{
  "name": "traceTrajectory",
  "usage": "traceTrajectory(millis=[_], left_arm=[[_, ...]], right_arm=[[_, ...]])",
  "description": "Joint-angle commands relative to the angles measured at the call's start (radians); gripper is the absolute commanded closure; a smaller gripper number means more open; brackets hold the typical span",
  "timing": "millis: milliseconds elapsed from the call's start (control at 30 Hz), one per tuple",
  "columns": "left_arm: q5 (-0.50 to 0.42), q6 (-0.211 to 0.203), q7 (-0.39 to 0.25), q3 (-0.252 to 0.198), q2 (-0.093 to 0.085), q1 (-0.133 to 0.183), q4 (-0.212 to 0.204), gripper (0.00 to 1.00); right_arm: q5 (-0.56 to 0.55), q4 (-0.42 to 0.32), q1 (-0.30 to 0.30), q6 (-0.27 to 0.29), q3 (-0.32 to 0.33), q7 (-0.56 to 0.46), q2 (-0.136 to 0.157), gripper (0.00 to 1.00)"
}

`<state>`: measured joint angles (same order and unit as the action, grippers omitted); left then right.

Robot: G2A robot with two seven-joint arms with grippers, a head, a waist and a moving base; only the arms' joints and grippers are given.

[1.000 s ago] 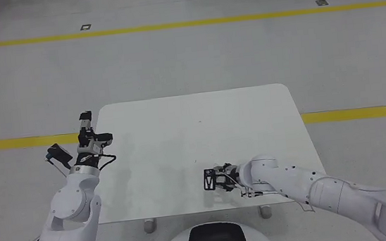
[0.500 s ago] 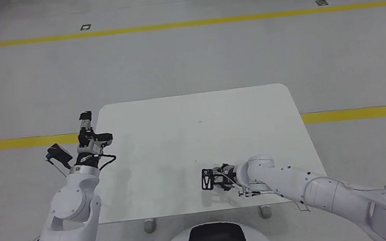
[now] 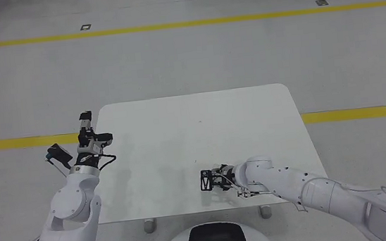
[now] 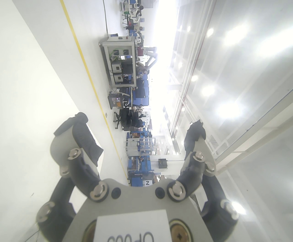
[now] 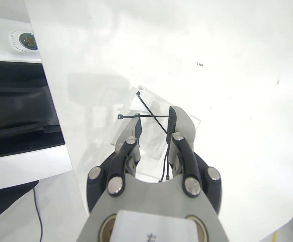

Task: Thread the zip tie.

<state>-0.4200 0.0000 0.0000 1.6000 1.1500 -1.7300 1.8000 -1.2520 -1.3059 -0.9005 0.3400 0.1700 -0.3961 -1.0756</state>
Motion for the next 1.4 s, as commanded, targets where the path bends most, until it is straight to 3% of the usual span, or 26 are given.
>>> traceTrajectory(millis=[0,267,367,1000,1067,1133,1367], left_arm=[[0.0,0.0,0.0,0.0,0.0,0.0,0.0,0.0],[0.0,0.0,0.0,0.0,0.0,0.0,0.0,0.0],[0.0,0.0,0.0,0.0,0.0,0.0,0.0,0.0],[0.0,0.0,0.0,0.0,0.0,0.0,0.0,0.0],[0.0,0.0,0.0,0.0,0.0,0.0,0.0,0.0],[0.0,0.0,0.0,0.0,0.0,0.0,0.0,0.0],[0.0,0.0,0.0,0.0,0.0,0.0,0.0,0.0]], right_arm=[[-0.006,0.002,-0.001,0.0,0.0,0.002,-0.002,0.77],[-0.029,0.01,-0.006,0.0,0.0,0.006,-0.012,0.85],[-0.034,0.013,-0.006,0.0,0.0,0.007,-0.014,1.0],[-0.058,-0.013,-0.007,0.0,0.0,-0.005,-0.004,1.0],[-0.059,-0.016,-0.008,0.0,0.0,-0.015,-0.003,0.85],[-0.062,-0.019,-0.009,0.0,0.0,-0.02,-0.003,0.79],[-0.071,-0.026,-0.011,0.0,0.0,-0.037,-0.003,0.76]])
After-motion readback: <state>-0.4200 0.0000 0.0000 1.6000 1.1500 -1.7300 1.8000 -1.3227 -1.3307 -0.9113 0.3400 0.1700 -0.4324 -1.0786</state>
